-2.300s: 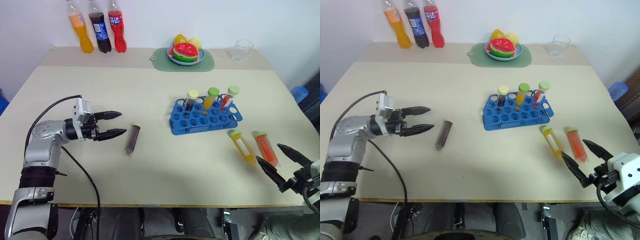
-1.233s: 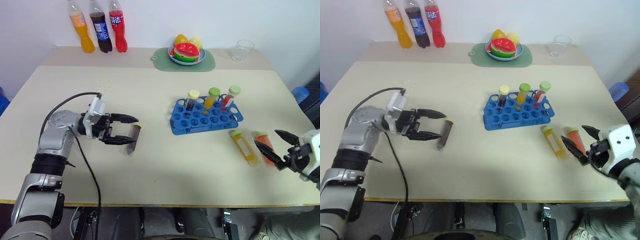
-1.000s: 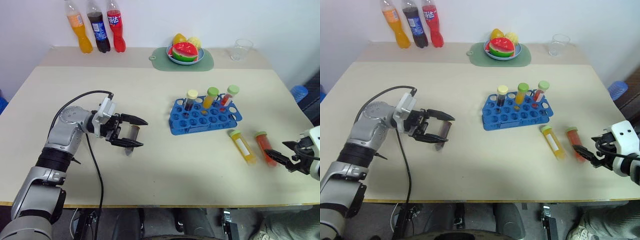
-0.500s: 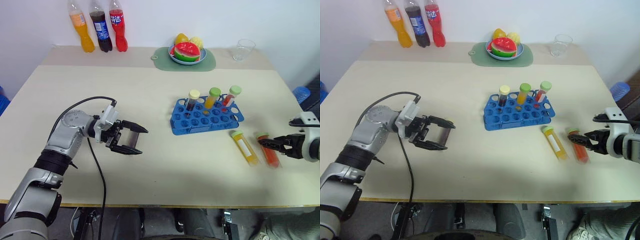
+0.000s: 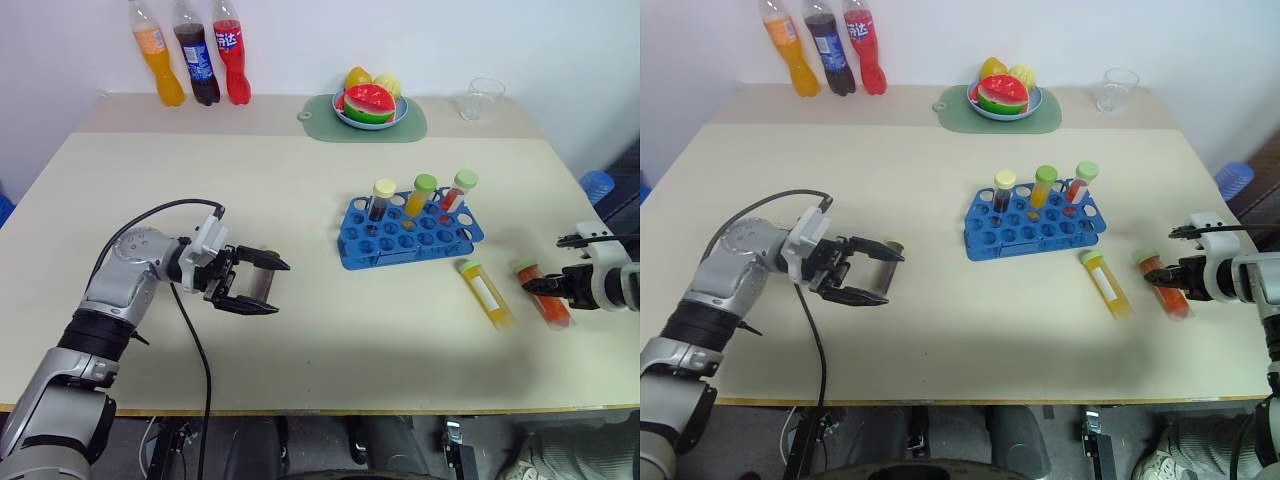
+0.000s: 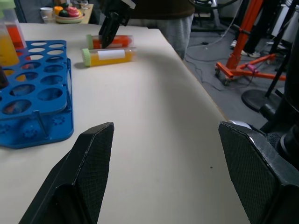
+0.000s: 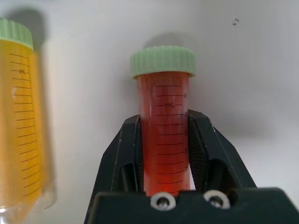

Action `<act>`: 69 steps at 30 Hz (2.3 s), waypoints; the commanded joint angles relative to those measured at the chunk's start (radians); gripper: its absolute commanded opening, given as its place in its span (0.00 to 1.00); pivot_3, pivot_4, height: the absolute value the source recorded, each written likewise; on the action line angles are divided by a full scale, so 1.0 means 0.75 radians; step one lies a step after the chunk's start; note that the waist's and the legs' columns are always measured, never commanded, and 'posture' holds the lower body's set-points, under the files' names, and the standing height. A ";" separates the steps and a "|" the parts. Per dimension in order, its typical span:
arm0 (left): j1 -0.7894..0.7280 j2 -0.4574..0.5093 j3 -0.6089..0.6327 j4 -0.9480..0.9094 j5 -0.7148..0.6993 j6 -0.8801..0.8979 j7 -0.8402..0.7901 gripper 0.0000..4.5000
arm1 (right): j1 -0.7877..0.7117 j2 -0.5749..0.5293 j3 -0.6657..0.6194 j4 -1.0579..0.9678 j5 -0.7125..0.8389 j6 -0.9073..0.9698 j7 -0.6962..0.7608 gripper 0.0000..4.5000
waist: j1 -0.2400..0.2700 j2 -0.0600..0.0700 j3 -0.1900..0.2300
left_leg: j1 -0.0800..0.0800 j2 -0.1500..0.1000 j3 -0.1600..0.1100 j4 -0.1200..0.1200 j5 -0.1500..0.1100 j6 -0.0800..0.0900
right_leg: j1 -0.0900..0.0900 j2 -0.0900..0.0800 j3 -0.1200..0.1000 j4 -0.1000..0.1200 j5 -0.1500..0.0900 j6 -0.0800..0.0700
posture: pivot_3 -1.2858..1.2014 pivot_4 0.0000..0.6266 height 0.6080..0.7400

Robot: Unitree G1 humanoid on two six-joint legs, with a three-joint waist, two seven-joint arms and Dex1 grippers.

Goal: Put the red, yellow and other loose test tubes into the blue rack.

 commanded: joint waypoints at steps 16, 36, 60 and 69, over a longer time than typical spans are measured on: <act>0.039 -0.121 0.176 -0.050 0.056 0.050 0.074 0.82 | 0.235 0.600 -0.594 -0.535 0.202 -1.033 -0.218 0.18 | 0.010 0.002 0.001 | 0.000 0.000 0.000 0.000 0.000 0.000 | 0.002 0.001 -0.001 0.001 0.000 0.001 | 0.52 0.24 1.00; 0.054 -0.156 0.262 -0.120 0.073 0.125 0.158 0.82 | 0.121 1.046 -0.444 -0.019 -0.033 -1.811 -0.608 0.18 | 0.000 0.004 0.002 | 0.001 0.000 0.000 0.000 0.001 -0.001 | 0.001 0.000 -0.001 0.003 0.000 0.001 | 0.52 0.24 1.00; 0.086 -0.169 0.284 -0.180 0.076 0.167 0.192 0.82 | 0.173 1.018 -0.351 -0.096 -0.101 -1.790 -0.666 0.92 | -0.014 0.005 0.002 | 0.002 0.001 0.000 -0.001 0.001 -0.002 | 0.002 0.001 -0.001 0.004 0.000 0.001 | 0.52 0.24 1.00; 0.080 -0.217 0.265 -0.149 0.104 0.142 0.188 0.82 | 0.556 0.691 -0.372 -0.983 -0.069 -1.015 -0.628 0.92 | 0.006 0.005 0.001 | 0.002 0.001 0.000 -0.001 0.001 -0.002 | 0.001 0.000 0.000 0.004 0.000 0.000 | 0.52 0.24 1.00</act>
